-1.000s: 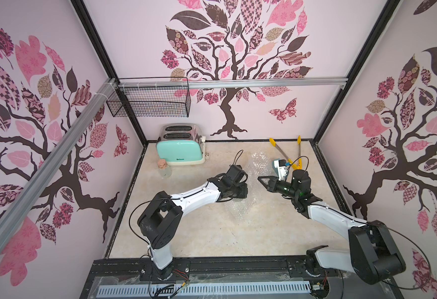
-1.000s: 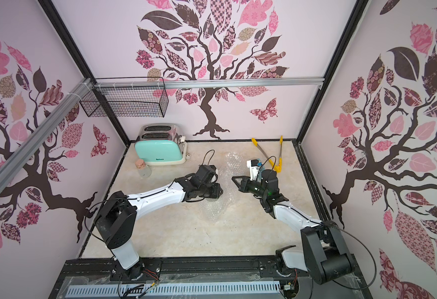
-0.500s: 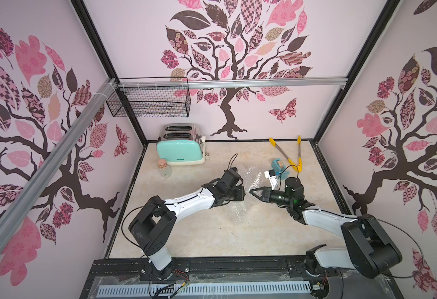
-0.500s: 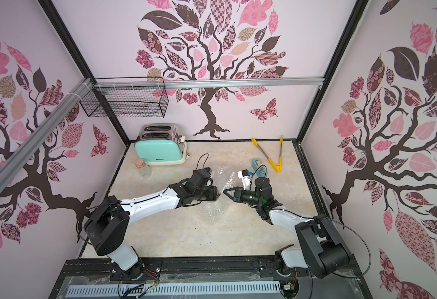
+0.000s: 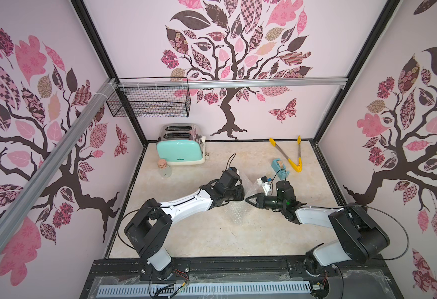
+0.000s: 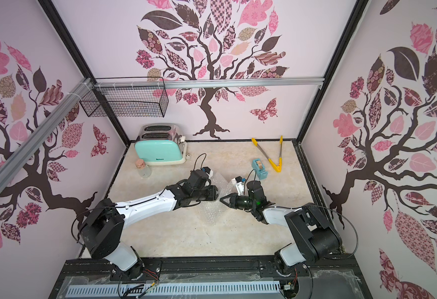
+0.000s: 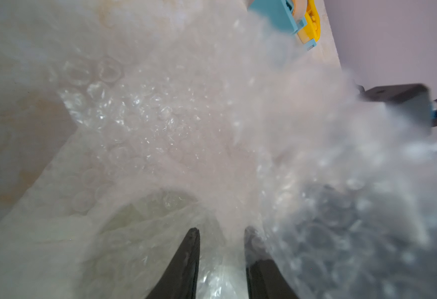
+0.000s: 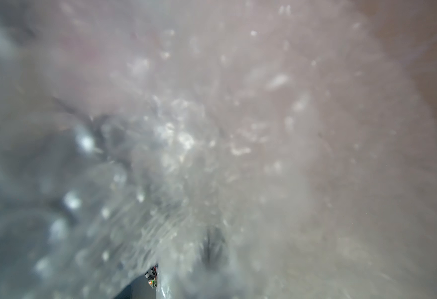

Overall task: Wrap mugs in bubble wrap
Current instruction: Wrap the mug in bubble wrap.

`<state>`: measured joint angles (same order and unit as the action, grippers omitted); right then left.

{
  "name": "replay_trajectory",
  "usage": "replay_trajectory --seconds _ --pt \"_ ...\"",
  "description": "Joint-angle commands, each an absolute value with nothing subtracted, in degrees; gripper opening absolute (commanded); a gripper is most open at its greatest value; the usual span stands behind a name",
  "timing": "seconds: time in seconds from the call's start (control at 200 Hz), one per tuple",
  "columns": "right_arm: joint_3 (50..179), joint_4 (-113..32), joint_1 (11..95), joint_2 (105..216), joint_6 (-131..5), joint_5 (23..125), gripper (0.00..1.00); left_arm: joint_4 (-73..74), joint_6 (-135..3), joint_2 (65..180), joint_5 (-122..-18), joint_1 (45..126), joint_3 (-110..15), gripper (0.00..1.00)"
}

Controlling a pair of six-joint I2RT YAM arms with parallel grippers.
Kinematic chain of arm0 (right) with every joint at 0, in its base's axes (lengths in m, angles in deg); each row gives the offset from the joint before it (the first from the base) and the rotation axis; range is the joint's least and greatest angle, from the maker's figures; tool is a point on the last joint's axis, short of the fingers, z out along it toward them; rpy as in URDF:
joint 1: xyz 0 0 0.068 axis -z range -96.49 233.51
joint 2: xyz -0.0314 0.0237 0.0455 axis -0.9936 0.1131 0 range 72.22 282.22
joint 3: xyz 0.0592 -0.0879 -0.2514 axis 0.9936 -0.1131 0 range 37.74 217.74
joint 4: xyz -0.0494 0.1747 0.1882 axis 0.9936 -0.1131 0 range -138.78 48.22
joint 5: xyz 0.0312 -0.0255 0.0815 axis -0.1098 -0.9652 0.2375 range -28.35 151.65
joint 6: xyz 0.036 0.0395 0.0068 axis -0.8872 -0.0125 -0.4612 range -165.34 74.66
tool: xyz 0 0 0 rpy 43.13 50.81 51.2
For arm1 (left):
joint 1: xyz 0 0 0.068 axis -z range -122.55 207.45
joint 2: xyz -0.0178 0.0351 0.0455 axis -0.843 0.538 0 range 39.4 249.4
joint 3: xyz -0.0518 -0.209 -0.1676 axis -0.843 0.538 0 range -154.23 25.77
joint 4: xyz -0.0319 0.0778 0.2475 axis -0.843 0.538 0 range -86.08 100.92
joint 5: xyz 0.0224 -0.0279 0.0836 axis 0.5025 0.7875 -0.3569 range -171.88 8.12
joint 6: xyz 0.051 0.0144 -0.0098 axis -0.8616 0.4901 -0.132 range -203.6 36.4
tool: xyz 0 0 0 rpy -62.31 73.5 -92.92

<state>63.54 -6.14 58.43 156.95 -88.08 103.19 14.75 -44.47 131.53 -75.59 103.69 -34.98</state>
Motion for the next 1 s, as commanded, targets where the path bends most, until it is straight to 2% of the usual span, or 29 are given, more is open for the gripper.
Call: replay_trajectory --seconds 0.0,0.22,0.395,0.535,0.61,0.68,0.996 --pt "64.9 -9.3 58.0 158.2 -86.4 101.6 0.0 14.9 -43.6 127.2 -75.4 104.2 -34.7 0.43" --pt "65.8 -10.8 58.0 157.9 -85.8 101.4 0.0 23.2 -43.6 117.4 -80.6 103.9 -33.3 0.49" --pt "66.6 -11.5 58.0 157.4 -85.7 101.6 0.0 28.2 -45.7 112.9 -80.6 99.1 -28.0 0.44" --pt "67.3 -13.1 58.0 156.3 -85.3 101.7 0.0 26.6 -47.9 114.8 -78.6 95.8 -24.2 0.44" --pt "67.5 -13.7 58.0 155.5 -85.3 101.8 0.0 24.3 -48.9 117.4 -74.1 95.8 -24.6 0.44" --pt "67.9 -15.0 58.0 154.6 -84.9 101.8 0.0 22.4 -48.3 119.8 -71.8 96.9 -25.3 0.44" --pt "69.6 -22.7 58.0 147.9 -82.8 100.9 0.0 21.0 -46.6 126.3 -73.1 101.4 -28.5 0.45"
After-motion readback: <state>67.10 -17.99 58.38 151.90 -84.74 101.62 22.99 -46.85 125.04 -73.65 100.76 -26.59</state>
